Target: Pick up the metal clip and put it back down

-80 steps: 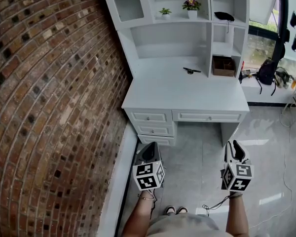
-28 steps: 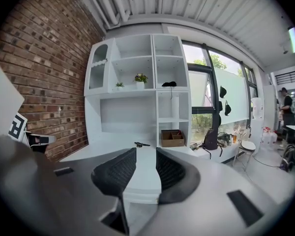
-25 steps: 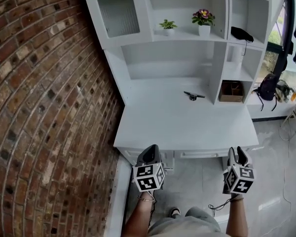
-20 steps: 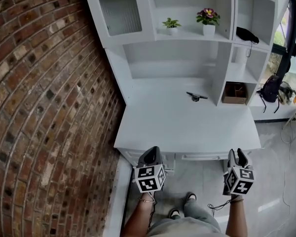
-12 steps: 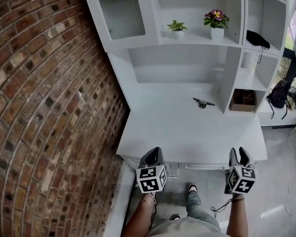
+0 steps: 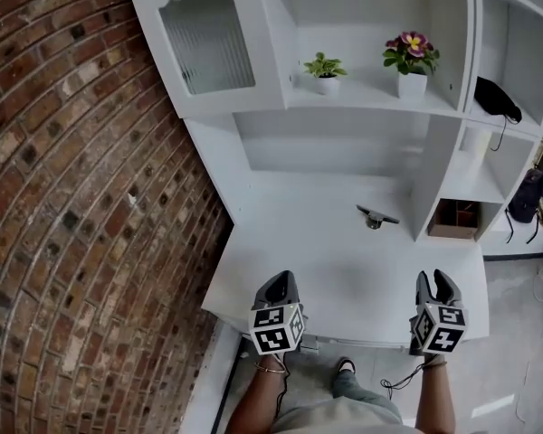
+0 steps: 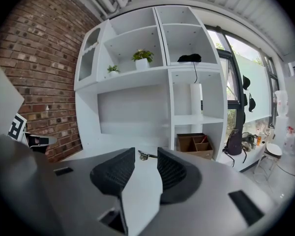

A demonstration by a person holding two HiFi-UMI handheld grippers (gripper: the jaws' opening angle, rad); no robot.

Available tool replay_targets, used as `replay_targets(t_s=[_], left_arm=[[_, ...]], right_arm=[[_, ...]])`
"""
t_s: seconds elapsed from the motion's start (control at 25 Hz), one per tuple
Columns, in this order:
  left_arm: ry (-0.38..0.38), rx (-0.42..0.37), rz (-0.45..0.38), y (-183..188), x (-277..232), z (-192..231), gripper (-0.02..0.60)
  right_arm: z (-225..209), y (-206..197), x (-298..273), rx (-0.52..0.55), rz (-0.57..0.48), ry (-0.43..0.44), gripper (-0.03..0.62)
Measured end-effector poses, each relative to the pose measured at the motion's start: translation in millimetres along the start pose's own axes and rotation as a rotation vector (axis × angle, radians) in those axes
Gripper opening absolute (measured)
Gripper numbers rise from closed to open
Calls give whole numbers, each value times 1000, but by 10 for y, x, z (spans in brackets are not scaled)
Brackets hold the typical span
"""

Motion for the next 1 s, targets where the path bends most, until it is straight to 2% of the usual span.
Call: replay_targets(t_s=[0.28, 0.48, 0.72, 1.0], left_arm=[[50, 24, -11, 128, -534, -69, 11], [112, 43, 7, 86, -722, -25, 11], [173, 55, 44, -3, -833, 127, 11], [172, 79, 61, -77, -1002, 326, 11]], right_arm=[[-223, 192, -669, 18, 3, 54, 143], [-260, 186, -1085, 33, 34, 118, 143], [-158, 105, -1537, 62, 84, 196, 136], [71, 17, -1795, 134, 123, 232, 132]])
Point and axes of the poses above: the fingertips, and each gripper's own axes: x backward along the fingers, z to its left, y out of its top, the point moved 2 cm from there along x, backward along the fingers, and after that the axes turned 10 degrees about x, right-handed, at the moved point
